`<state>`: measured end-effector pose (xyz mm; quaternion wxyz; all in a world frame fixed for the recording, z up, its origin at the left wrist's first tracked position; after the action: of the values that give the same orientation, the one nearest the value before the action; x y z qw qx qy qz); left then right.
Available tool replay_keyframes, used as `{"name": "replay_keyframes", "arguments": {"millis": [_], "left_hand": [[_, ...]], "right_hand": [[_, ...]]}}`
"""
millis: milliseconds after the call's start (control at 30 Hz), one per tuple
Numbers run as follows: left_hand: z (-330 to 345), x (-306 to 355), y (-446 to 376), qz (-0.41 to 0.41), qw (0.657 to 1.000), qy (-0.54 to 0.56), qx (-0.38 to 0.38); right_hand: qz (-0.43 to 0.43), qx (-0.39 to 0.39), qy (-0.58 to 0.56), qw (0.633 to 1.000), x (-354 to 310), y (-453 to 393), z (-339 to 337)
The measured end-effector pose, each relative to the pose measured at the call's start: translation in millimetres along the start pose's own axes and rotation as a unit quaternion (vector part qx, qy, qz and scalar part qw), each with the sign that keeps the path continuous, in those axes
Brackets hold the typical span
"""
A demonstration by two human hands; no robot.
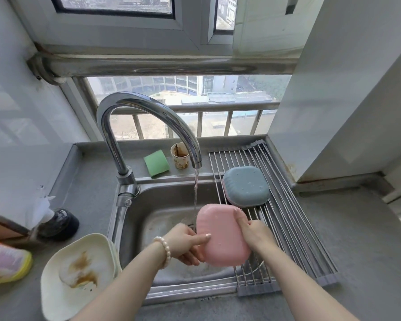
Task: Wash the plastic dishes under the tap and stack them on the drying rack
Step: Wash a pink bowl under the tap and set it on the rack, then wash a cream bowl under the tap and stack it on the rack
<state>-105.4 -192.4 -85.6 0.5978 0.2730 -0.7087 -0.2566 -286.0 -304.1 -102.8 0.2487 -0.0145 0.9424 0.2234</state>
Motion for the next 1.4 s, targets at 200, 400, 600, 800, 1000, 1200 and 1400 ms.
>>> {"name": "replay_keyframes", "arguments": {"millis": [200, 400, 600, 800, 1000, 1200, 1400], "left_hand": [[23.4, 37.1, -28.7, 0.041, 0.995, -0.022, 0.083], [35.6, 75.2, -74.6, 0.047, 0.986, 0.034, 0.158], [48.1, 101.1, -108.6, 0.009, 0.989, 0.028, 0.145], [58.6, 105.9, -122.4, -0.010, 0.993, 0.046, 0.107], [46.4, 93.3, -112.7, 0.015, 0.995, 0.032, 0.092], [13.1, 46.8, -83.1, -0.020, 0.988, -0.148, 0.028], [-28.8, 10.7, -43.3, -0.039, 0.976, -0.211, 0.033]], "right_hand": [[0.078, 0.026, -0.272, 0.959, 7.4, -18.0, -29.8], [-0.012, 0.072, -0.264, 0.962, 2.8, -50.7, -69.9], [-0.061, 0.103, -0.193, 0.974, -7.8, -88.7, -85.2], [-0.053, 0.066, -0.072, 0.994, -4.0, -126.0, -76.7], [-0.079, 0.104, 0.006, 0.991, -3.0, -135.2, -68.9], [-0.112, 0.236, 0.016, 0.965, -19.5, -84.4, -56.6], [-0.202, 0.158, 0.019, 0.966, -60.7, -8.0, 4.6]]}}
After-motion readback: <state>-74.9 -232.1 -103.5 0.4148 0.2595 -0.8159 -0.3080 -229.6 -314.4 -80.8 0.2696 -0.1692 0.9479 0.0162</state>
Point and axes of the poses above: each hand's wrist, its own y-axis away from the middle knuckle, its own z-axis out of the palm, x = y × z, the point moved 5 cm from there along -y, towards the middle knuckle, and after that the axes turned 5 degrees about x, right-handed, at the moved point
